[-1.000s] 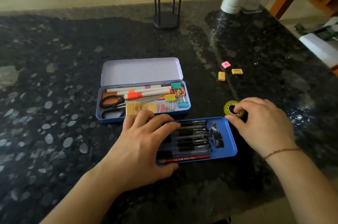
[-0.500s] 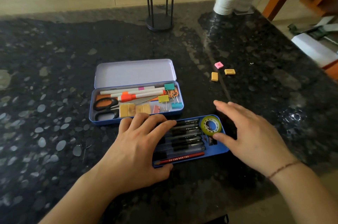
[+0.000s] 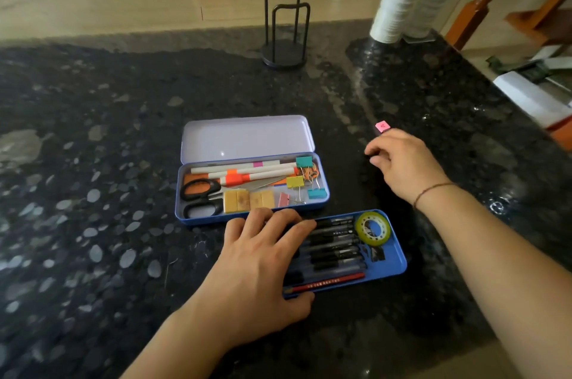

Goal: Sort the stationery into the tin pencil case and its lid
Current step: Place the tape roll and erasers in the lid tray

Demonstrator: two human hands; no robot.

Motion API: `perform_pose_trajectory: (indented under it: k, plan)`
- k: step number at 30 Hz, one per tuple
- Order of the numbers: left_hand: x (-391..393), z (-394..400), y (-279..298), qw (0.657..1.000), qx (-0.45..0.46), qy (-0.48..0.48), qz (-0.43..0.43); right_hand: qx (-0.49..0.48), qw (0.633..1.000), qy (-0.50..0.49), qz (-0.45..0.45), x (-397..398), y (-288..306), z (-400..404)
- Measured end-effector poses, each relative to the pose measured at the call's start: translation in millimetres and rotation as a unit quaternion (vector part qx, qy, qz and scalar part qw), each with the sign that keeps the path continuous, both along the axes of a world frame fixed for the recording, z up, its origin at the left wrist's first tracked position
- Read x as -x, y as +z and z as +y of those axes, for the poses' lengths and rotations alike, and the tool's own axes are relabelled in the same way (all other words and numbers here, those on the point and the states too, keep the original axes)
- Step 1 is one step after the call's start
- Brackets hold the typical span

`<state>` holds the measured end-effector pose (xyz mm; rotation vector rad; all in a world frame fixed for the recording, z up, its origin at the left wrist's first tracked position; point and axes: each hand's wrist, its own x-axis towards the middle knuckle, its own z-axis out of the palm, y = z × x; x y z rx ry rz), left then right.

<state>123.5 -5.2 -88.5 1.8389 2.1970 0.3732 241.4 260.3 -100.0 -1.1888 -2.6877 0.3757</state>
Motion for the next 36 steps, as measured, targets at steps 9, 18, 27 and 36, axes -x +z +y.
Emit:
perform_pose_trajectory:
  k: [9, 18, 27, 36]
  plan:
    - [3.6, -4.5, 1.9, 1.000, 0.009, 0.006, 0.006, 0.116, 0.975, -0.103, 0.161, -78.4, 38.0, -53.8]
    - [3.0, -3.4, 0.9, 1.000, 0.012, 0.003, 0.000, 0.120, 0.990, 0.043, 0.061, -84.0, 29.3, -128.7]
    - [2.7, -2.4, -0.4, 1.000, 0.013, 0.004, -0.007, 0.001, 1.000, 0.005, -0.006, -72.1, 20.1, -123.4]
    - [3.2, -4.4, -0.8, 1.000, 0.009, 0.004, -0.008, 0.055, 0.988, -0.050, 0.138, -71.7, 32.8, -97.1]
